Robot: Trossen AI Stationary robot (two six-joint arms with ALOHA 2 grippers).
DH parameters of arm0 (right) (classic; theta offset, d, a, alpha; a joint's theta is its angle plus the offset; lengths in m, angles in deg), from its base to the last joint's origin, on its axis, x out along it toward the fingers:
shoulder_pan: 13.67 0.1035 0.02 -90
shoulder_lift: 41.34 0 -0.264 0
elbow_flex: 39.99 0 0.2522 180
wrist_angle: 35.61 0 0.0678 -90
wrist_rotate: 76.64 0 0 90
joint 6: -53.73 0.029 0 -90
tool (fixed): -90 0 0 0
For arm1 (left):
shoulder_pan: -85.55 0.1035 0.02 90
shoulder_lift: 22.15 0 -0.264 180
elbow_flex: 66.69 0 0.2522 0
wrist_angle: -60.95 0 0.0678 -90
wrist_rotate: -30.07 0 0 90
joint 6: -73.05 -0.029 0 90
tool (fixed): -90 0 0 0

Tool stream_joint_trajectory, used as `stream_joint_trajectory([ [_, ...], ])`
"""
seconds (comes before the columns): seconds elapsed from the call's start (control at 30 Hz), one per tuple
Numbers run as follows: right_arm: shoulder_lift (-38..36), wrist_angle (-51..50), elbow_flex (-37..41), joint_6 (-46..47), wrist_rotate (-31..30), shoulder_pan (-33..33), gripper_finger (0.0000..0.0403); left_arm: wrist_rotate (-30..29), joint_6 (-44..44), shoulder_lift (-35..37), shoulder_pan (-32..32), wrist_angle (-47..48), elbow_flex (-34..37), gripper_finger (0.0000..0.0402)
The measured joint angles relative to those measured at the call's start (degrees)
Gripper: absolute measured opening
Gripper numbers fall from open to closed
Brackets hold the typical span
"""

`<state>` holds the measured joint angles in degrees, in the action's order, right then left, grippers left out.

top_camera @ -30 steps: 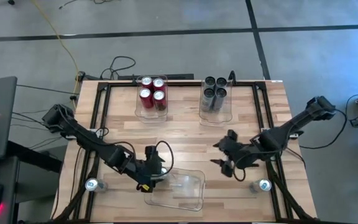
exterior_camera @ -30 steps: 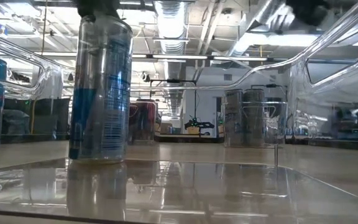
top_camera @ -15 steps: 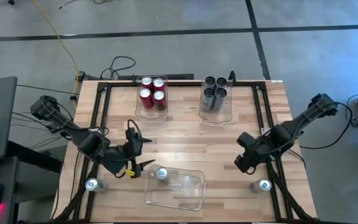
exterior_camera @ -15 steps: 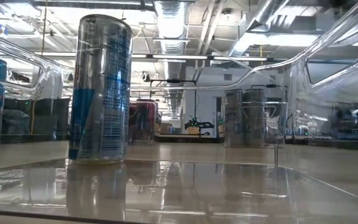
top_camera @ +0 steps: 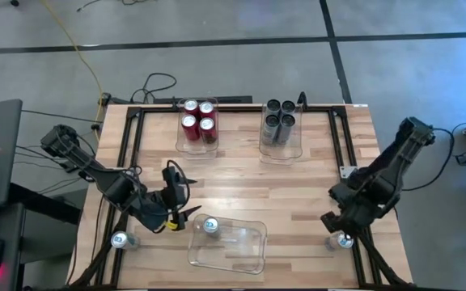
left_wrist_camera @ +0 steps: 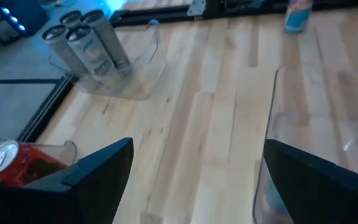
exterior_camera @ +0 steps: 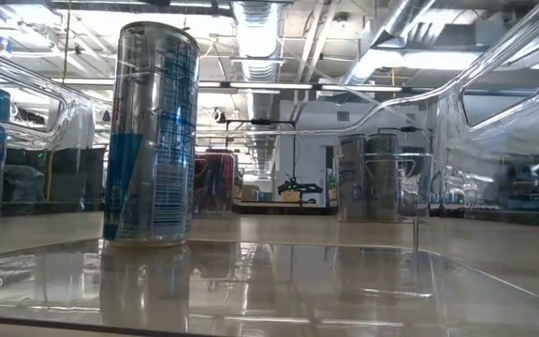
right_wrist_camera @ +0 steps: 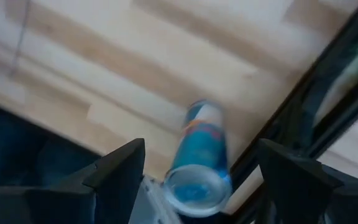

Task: Sort soda cans
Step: Put the bottom right blue soda can into the bottom transparent bin

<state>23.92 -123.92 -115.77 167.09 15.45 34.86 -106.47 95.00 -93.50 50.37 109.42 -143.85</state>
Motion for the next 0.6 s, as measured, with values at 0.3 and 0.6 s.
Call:
stream_joint_trajectory([
  [0.3,0.76,1.99,0.02,2.26,1.17,2.56,0.0327,1.37,3.78,0.01,0.0,4.29,0.34,0.0355],
  [0.6,4.41,3.57,0.04,7.56,1.31,6.51,0.0327,2.81,4.82,-0.05,0.0,4.57,4.04,0.0354],
])
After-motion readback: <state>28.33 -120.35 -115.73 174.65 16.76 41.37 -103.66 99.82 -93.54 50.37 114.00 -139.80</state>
